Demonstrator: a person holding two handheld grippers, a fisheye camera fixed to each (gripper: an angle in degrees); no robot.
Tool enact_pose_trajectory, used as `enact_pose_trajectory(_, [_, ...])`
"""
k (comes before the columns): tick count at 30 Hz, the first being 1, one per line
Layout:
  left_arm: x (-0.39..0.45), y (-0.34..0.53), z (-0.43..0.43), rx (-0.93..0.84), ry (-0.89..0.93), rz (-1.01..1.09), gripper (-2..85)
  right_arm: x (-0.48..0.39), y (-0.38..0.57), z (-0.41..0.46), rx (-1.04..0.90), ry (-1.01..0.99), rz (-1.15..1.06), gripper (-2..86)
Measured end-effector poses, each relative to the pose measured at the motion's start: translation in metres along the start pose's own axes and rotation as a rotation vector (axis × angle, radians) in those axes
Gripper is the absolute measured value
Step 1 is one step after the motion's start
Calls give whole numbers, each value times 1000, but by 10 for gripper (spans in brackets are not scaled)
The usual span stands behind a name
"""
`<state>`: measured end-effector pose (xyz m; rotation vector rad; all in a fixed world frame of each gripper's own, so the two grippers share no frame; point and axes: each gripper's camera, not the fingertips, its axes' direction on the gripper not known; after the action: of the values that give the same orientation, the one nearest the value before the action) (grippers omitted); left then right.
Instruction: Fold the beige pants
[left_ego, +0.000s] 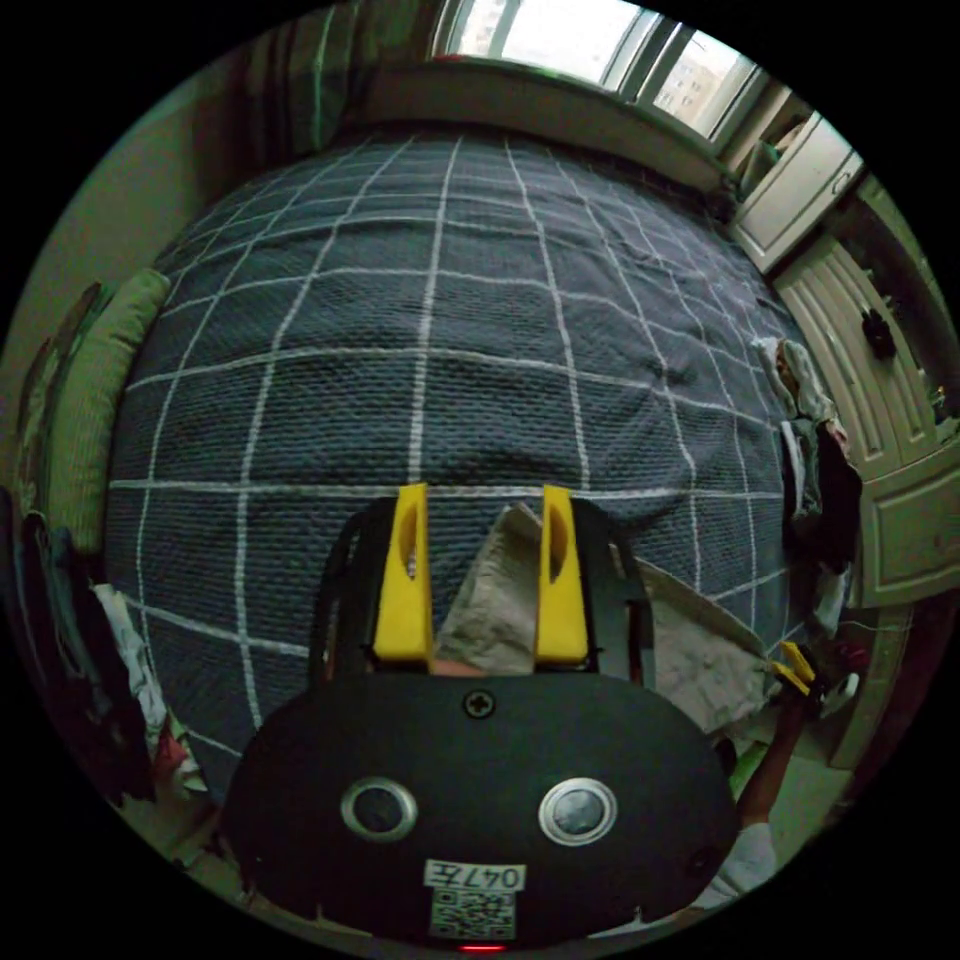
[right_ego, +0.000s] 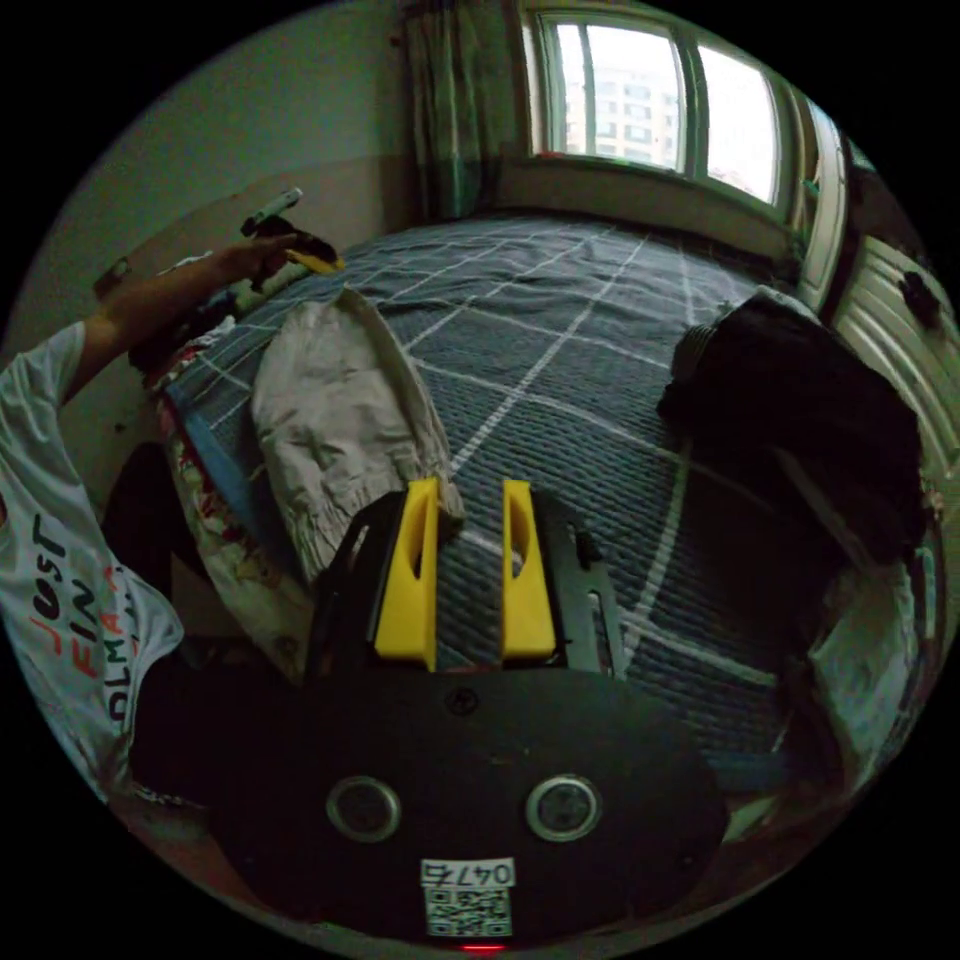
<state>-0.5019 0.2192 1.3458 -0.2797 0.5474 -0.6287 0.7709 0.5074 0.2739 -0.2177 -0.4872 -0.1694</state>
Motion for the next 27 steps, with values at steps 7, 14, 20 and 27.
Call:
enact_pose_trajectory(7, [-13, 36, -7, -106, -41, 193, 159, -90, -26, -33, 71, 82, -243, 58])
enact_pose_trajectory(14, [-26, 63, 53, -187, 100, 91, 146, -186, -32, -2, -5, 17, -489, 67])
enact_pose_trajectory(20, [-22, 64, 54, -163, 104, 14, 76, -216, -20, 9, -40, 74, -505, 55])
enact_pose_trajectory(27, [-3, 77, 59, -155, 152, 10, 15, -208, -7, 6, -25, 90, -363, 56])
